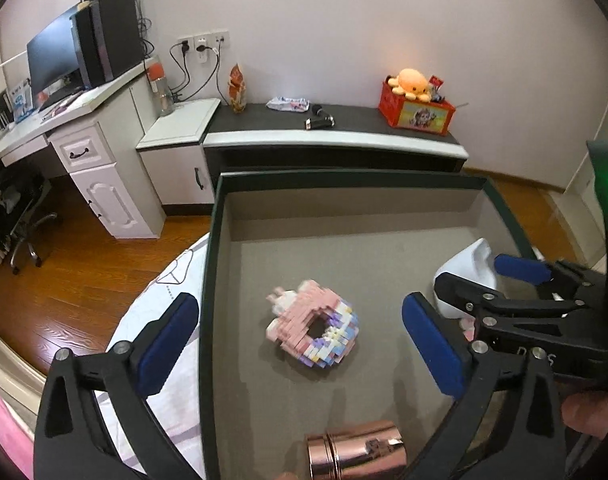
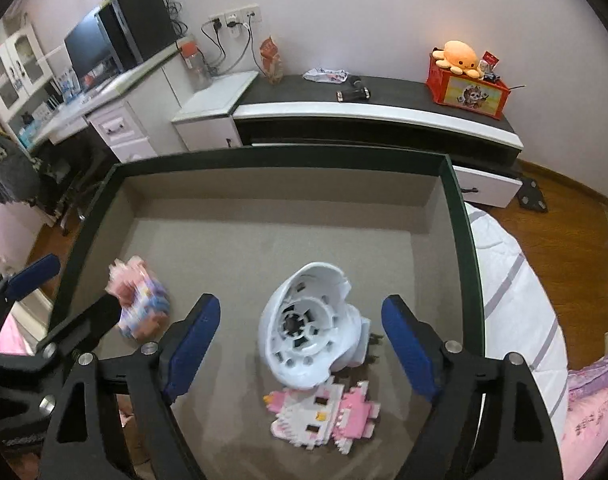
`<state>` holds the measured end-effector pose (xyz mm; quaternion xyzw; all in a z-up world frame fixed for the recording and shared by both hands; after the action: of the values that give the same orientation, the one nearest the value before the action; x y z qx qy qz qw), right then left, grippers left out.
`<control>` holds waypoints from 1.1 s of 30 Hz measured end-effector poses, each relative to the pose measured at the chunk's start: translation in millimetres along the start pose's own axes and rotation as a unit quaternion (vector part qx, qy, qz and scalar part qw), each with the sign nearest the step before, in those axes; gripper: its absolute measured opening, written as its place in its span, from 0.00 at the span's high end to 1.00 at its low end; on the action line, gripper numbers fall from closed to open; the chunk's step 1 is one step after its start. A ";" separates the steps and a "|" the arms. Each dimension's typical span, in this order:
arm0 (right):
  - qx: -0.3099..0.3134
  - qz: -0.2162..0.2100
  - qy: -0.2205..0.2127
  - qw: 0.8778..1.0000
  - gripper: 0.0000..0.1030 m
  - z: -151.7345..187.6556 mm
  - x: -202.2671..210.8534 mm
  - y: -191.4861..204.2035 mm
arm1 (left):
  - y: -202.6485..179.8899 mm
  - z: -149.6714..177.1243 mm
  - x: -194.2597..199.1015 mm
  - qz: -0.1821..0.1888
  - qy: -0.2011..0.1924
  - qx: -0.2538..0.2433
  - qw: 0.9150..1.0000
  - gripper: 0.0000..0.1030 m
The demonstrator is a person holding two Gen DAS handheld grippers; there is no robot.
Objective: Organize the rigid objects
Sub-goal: 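Carry the donut and white cup part into the pink box and release, then withdraw both grippers from the box toward the remaining items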
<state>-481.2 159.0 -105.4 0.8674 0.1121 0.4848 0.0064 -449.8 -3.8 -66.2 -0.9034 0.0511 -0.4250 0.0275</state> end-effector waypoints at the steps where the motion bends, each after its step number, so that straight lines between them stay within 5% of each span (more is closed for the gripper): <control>1: -0.001 0.001 -0.005 1.000 0.17 1.3 5.7 1.5 | 0.7 0.5 5.5 0.000 -0.004 0.000 1.000 0.00; 16: 0.010 0.008 -0.110 0.994 0.15 51.5 140.1 41.0 | 19.0 32.0 153.2 -0.002 -0.123 0.030 0.992 0.00; 27: 0.005 0.003 -0.191 0.982 0.14 114.2 238.8 53.2 | 19.3 99.6 235.0 0.006 -0.157 0.041 0.987 0.00; 30: 0.005 0.002 -0.201 0.980 0.00 130.3 254.2 55.0 | 16.2 116.2 244.0 -0.003 -0.160 0.037 0.986 0.00; 33: 0.005 -0.002 -0.213 0.977 0.00 143.3 266.2 55.7 | 13.8 132.0 249.3 -0.004 -0.156 0.040 0.987 0.00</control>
<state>-215.6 172.1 48.8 0.9505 0.1127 0.2882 0.0267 -191.1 -45.5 39.1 -0.9569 0.0257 -0.2807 0.0695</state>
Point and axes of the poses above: each gripper's, at about its wrist camera, not at the fingertips, and x roughly against the way its jaws point, y to its left, z to its underside, the point moved 6 cm from there along -x, roughly the way its jaws point, and after that the axes turned 4 degrees about x, right-handed, at the moved point
